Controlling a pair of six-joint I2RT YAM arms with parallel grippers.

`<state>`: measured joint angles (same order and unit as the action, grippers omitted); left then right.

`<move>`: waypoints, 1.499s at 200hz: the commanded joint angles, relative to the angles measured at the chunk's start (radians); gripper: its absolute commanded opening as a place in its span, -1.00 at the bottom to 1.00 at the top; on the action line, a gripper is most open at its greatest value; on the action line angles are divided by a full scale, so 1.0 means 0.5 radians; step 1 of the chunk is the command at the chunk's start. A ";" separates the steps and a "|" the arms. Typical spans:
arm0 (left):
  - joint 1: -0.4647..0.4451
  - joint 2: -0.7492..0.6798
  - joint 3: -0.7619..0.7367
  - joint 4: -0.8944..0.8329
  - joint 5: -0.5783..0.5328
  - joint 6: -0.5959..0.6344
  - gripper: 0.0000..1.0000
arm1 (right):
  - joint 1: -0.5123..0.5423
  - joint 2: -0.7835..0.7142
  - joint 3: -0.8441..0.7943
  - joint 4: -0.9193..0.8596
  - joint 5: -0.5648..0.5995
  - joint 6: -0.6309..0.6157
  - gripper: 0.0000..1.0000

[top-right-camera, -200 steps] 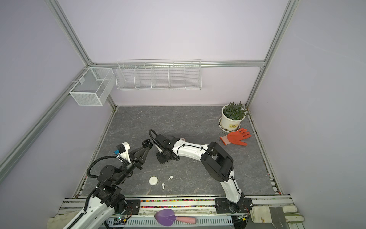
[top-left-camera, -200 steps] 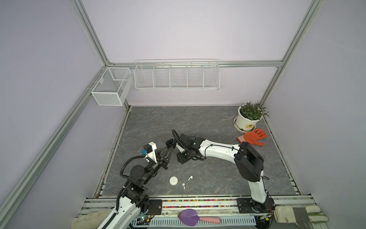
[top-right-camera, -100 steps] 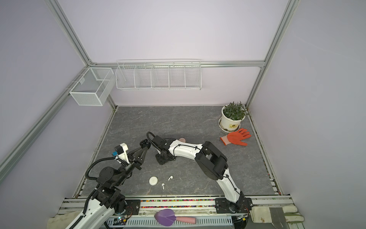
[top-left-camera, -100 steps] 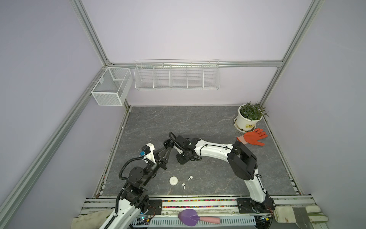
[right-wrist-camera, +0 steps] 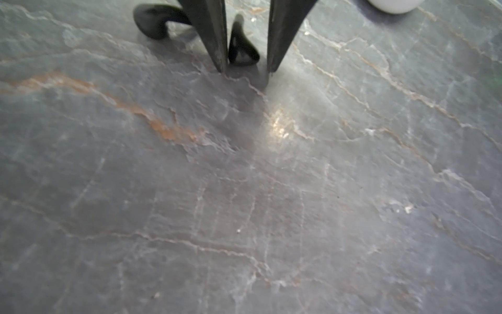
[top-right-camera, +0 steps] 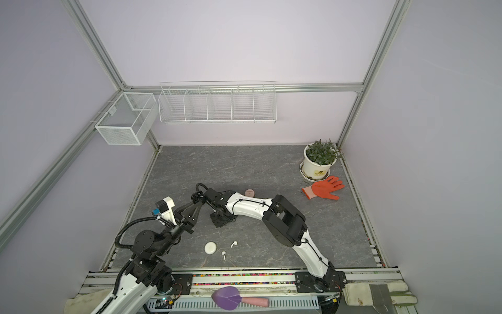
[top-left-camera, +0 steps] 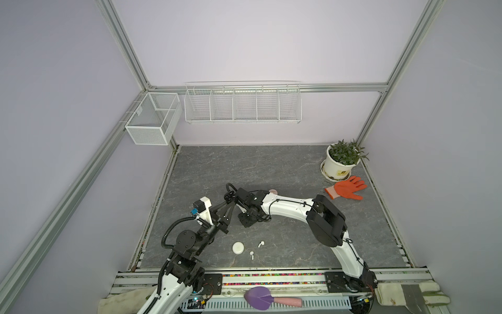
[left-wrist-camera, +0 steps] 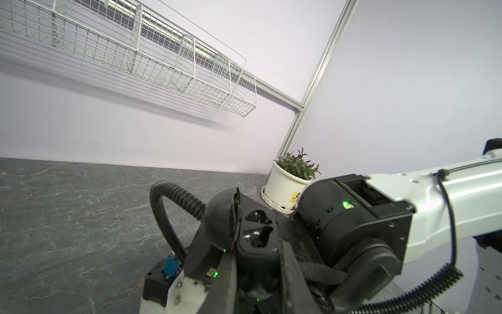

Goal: Insert the wireless bluetooth earbuds into the charging case
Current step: 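Close the right gripper on one black earbud and lift it, then carry the black earbud with the right gripper toward the open case in the left gripper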

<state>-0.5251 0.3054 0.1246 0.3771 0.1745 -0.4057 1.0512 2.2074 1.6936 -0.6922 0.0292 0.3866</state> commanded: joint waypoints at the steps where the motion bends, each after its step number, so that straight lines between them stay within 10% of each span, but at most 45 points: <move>1: -0.010 -0.020 -0.031 -0.020 0.005 0.028 -1.00 | 0.025 0.069 0.041 -0.112 0.025 0.016 -0.44; 300: -0.009 0.412 0.008 0.440 0.214 0.083 -1.00 | -0.316 -0.688 -0.365 0.306 0.256 -0.103 -0.71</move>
<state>-0.5251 0.4610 0.1242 0.4915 0.2363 -0.3935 0.9089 1.9423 1.5536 -0.5934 0.1158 0.3714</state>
